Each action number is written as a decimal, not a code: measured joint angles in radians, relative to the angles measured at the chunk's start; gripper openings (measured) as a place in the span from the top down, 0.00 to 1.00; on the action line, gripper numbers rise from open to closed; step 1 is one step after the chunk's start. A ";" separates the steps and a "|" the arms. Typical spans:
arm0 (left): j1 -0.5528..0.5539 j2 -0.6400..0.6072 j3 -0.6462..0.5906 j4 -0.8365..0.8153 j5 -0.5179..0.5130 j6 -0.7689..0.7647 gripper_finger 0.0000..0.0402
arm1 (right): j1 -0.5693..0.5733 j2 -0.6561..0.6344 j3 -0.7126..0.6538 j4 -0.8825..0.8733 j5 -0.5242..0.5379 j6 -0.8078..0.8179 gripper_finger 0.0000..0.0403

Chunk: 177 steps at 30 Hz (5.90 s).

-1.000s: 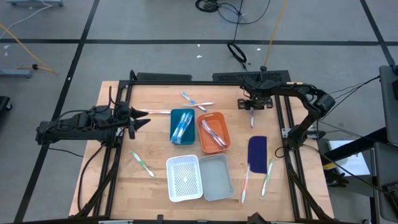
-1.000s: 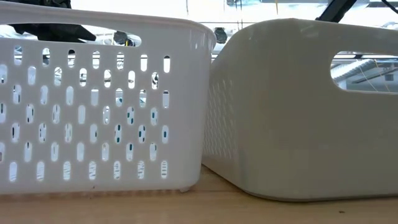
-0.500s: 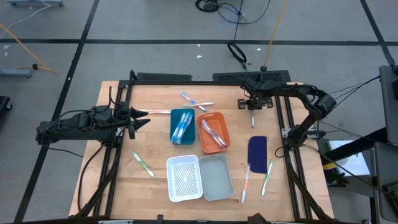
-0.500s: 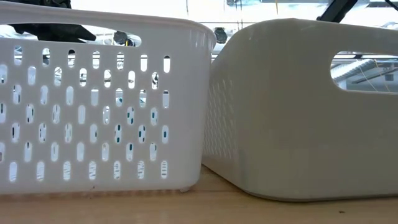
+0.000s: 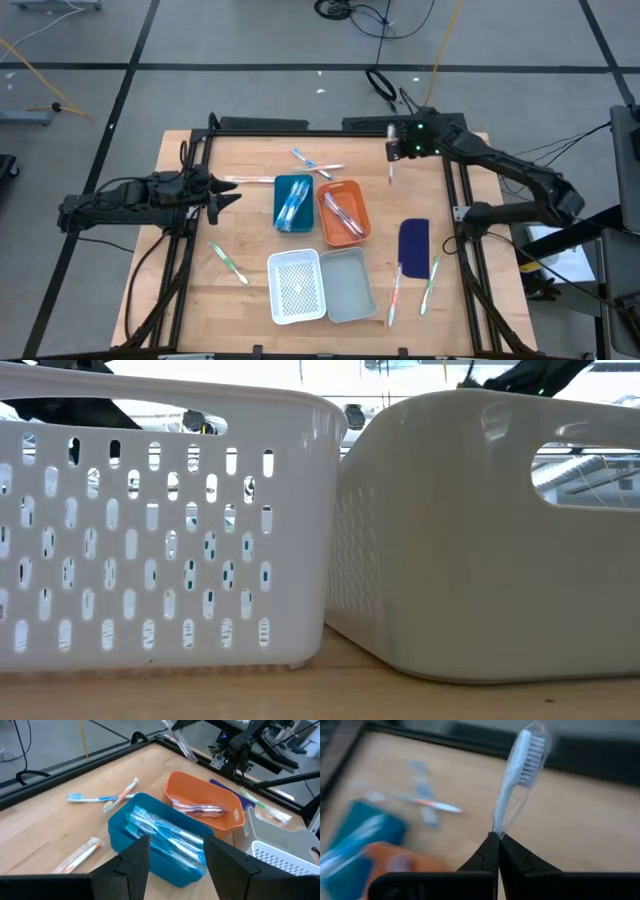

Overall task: Pick & Place Toothbrushes
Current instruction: Put the violet toothbrush into the orange bin, then put the orange toothbrush into the gray bin

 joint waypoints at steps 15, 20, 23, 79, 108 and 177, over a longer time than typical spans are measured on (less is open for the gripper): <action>0.000 0.000 0.000 0.001 0.000 0.006 0.54 | 0.181 -0.104 0.000 0.364 -0.377 -0.522 0.99; 0.000 0.000 0.000 0.001 0.000 0.004 0.54 | 0.237 -0.104 0.001 0.363 -0.419 -0.656 1.00; 0.000 0.000 0.000 0.001 0.000 0.005 0.54 | 0.260 -0.105 0.001 0.363 -0.417 -0.666 1.00; 0.000 0.000 0.000 -0.021 0.000 0.045 0.54 | 0.466 0.585 0.359 -0.057 -0.307 -0.134 0.98; 0.000 0.000 0.000 -0.021 0.000 0.072 0.54 | 0.564 0.316 0.345 -0.065 0.028 -0.328 0.98; 0.000 0.001 0.000 0.018 -0.236 0.003 0.54 | 0.030 0.733 0.523 -0.218 -0.442 -0.874 1.00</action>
